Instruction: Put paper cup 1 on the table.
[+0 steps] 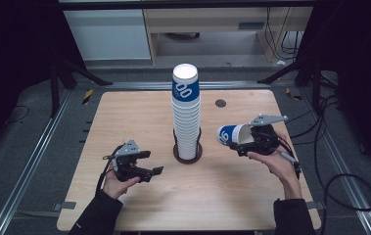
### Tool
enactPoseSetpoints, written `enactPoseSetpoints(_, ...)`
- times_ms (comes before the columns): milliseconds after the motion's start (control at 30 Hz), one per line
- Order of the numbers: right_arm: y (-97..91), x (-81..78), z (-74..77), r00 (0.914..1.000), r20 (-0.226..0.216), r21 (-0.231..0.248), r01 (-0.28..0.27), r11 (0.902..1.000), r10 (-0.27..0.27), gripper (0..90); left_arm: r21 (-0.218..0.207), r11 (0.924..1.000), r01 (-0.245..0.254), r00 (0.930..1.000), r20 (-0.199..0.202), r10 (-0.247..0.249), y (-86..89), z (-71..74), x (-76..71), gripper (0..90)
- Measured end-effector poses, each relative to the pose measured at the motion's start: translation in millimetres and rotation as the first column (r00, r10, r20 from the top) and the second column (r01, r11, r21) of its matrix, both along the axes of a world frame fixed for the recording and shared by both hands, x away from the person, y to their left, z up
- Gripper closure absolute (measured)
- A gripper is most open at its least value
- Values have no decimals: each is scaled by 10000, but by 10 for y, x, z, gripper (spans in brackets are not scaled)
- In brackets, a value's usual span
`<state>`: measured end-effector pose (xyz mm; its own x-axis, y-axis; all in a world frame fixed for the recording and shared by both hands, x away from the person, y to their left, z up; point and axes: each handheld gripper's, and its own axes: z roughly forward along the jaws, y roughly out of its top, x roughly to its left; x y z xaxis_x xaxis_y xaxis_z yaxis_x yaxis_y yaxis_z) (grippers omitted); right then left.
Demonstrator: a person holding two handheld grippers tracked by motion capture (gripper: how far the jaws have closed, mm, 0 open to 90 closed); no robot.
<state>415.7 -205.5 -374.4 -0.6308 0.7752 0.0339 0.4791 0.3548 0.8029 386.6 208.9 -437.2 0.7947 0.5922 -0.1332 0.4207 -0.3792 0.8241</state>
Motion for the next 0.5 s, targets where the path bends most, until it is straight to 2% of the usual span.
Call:
enactPoseSetpoints(33, -27, 49, 36, 9992, -41, -257, 405, 9988, -407, 158, 31, 10000, -39, 10000, -1, 39, 5, 3, 1, 164)
enactPoseSetpoints(67, -27, 49, 36, 9992, -41, -257, 405, 9988, -407, 158, 31, 10000, -39, 10000, -1, 39, 5, 3, 1, 164)
enactPoseSetpoints(100, -50, 98, 67, 9973, -77, -422, 721, 9965, -724, 158, 10, 10000, -84, 10000, -25, 84, 22, 3, 8, 163)
enactPoseSetpoints(133, -50, 98, 67, 9973, -77, -422, 721, 9965, -724, 158, 10, 10000, -84, 10000, -25, 84, 22, 3, 8, 163)
enactPoseSetpoints(200, -69, 172, 106, 9944, -242, -833, 1008, 9914, -1031, 158, -29, 9998, -203, 9998, -40, 203, 53, 3, 20, 164)
enactPoseSetpoints(267, -75, 192, 119, 9933, -357, -955, 1061, 9898, -1099, 158, -45, 9996, -281, 9996, -58, 280, 65, 3, 26, 164)
enactPoseSetpoints(333, -97, 261, 160, 9906, -397, -1427, 1239, 9820, -1308, 157, -36, 9994, -349, 9994, -80, 349, 75, 2, 30, 164)
enactPoseSetpoints(367, -116, 332, 199, 9873, -670, -1643, 1317, 9776, -1443, 157, 10, 9993, -380, 9993, -64, 380, 78, 4, 29, 164)
enactPoseSetpoints(400, -116, 332, 199, 9873, -670, -1643, 1317, 9776, -1443, 157, 10, 9993, -380, 9993, -64, 380, 78, 4, 29, 164)
enactPoseSetpoints(433, -127, 404, 230, 9838, -874, -1968, 1371, 9708, -1566, 157, 16, 9993, -385, 9992, -64, 385, 81, 5, 30, 164)
enactPoseSetpoints(467, -127, 404, 230, 9838, -874, -1968, 1371, 9708, -1566, 157, 30, 9992, -398, 9992, -61, 398, 83, 6, 31, 164)
enactPoseSetpoints(500, -130, 478, 253, 9809, -1093, -2294, 1326, 9642, -1609, 157, 66, 9989, -454, 9989, -63, 455, 91, 5, 35, 164)
